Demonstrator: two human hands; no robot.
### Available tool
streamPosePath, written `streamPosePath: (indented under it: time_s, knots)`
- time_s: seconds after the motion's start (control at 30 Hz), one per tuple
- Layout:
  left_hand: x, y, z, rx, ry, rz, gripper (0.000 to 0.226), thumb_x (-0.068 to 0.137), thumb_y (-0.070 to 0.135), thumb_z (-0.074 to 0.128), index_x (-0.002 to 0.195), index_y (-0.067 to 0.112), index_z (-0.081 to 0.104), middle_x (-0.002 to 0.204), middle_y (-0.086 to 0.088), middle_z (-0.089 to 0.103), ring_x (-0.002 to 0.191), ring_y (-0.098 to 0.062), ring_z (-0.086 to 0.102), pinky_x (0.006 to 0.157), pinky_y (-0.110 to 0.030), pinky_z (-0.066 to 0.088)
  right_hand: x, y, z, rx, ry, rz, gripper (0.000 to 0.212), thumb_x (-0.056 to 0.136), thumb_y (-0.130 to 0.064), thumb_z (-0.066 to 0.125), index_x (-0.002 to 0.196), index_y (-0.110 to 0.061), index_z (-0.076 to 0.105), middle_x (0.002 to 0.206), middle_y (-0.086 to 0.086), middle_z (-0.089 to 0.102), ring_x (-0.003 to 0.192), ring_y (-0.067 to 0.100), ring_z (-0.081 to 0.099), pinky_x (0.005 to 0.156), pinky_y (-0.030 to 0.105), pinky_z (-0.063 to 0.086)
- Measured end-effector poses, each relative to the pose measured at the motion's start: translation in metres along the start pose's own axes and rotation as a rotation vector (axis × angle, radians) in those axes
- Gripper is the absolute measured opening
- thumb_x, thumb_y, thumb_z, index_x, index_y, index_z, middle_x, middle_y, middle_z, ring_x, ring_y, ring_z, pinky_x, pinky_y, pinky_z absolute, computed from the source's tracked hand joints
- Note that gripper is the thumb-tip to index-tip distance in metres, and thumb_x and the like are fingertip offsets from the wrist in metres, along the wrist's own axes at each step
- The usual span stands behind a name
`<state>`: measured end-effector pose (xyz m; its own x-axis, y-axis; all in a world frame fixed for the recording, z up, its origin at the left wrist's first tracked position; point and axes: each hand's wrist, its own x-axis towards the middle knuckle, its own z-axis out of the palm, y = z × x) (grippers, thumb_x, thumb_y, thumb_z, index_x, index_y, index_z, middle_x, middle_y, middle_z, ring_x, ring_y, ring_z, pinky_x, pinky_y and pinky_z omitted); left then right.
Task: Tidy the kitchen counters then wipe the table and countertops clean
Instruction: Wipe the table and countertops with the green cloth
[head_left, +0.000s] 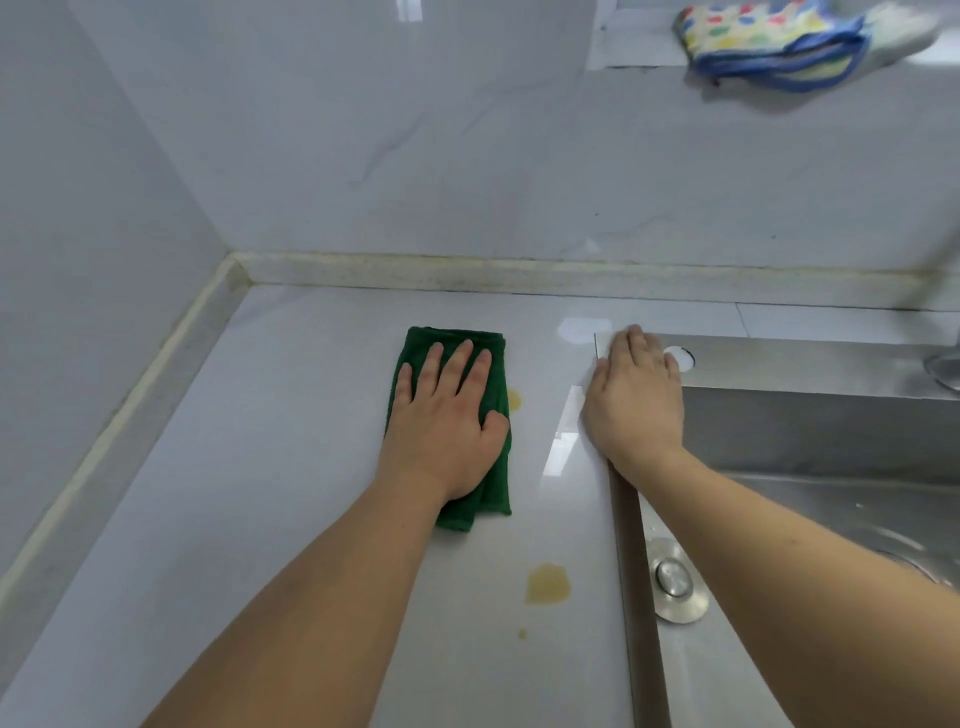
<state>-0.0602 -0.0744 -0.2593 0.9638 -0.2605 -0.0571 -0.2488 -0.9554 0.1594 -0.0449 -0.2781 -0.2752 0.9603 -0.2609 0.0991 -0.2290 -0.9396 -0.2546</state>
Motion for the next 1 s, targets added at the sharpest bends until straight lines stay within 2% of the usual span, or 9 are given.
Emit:
streamPosePath:
  time_s: [0.13,0.3,0.63,0.8,1.0]
  knots:
    - [0.046,-0.004,-0.004,-0.015,0.003,-0.022,0.067,0.096,0.044,0.025,0.157,0.028,0.001,0.165,0.005,-0.003,0.151,-0.02,-0.009,0.122,-0.047,-0.005,0.001,0.003,0.005,0.062,0.036,0.016,0.053,0.097,-0.02,0.023,0.147,-0.004,0.034,0.157,0.008,0.027,0.147,0.021,0.016,0.119,0.037,0.008]
    - [0.081,-0.007,-0.01,-0.003,-0.003,-0.017,0.067,0.097,0.044,0.026,0.157,0.028,0.003,0.165,0.004,0.0,0.151,-0.021,-0.006,0.122,-0.047,-0.003,0.002,0.002,0.006,0.076,0.068,0.018,0.069,0.085,-0.026,0.013,0.146,-0.004,0.035,0.157,0.008,0.028,0.147,0.022,0.018,0.118,0.036,0.005]
    - [0.088,-0.001,-0.013,0.007,-0.014,-0.036,0.065,0.098,0.042,0.026,0.157,0.028,0.003,0.165,0.002,0.001,0.15,-0.022,-0.004,0.122,-0.045,-0.005,0.002,-0.001,0.006,0.065,0.084,0.025,0.064,0.088,-0.023,0.018,0.146,-0.002,0.037,0.155,0.01,0.031,0.145,0.024,0.022,0.119,0.039,0.009]
    - [0.087,0.011,-0.008,0.017,-0.007,-0.051,0.066,0.098,0.042,0.025,0.158,0.025,0.001,0.165,0.0,0.0,0.15,-0.025,-0.005,0.121,-0.047,-0.006,0.002,0.0,0.004,0.07,0.069,0.027,0.052,0.097,-0.015,0.034,0.147,-0.003,0.033,0.157,0.009,0.028,0.146,0.023,0.019,0.12,0.038,0.008]
    - [0.086,0.019,-0.006,0.023,-0.007,-0.019,0.066,0.098,0.041,0.025,0.157,0.025,0.001,0.165,0.001,-0.001,0.15,-0.025,-0.006,0.121,-0.047,-0.006,0.001,0.0,0.002,0.064,0.058,0.033,0.053,0.098,-0.016,0.032,0.149,-0.004,0.03,0.158,0.008,0.024,0.147,0.021,0.015,0.12,0.037,0.005]
